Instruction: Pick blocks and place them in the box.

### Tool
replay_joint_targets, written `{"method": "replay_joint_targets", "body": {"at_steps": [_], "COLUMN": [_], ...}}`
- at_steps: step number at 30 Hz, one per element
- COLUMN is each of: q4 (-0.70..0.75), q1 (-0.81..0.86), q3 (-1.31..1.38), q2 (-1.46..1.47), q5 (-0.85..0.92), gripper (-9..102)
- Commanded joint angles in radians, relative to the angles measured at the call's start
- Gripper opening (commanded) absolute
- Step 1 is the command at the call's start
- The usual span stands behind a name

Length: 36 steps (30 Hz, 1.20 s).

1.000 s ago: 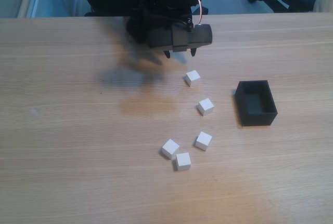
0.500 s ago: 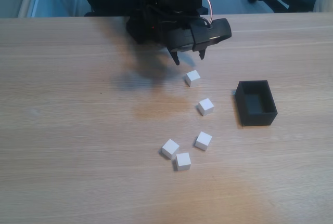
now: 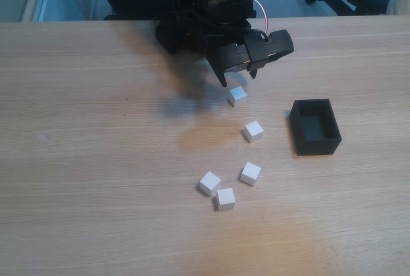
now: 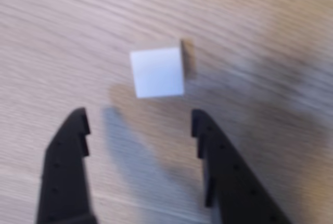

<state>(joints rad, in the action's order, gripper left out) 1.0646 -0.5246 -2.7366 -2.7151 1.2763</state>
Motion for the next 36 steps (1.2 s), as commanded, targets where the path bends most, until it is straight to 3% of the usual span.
{"method": "replay_joint_targets", "body": {"at_steps": [1, 12, 36], "q4": [-0.055, -0.218, -0.357], "q1": [0.005, 0.067, 0.089], "q3": [0.006, -0.015, -0.02], "q2": [0.032, 0.176, 0.354], "q5": [0.015, 0.058, 0.006], "gripper": [21, 20, 18]}}
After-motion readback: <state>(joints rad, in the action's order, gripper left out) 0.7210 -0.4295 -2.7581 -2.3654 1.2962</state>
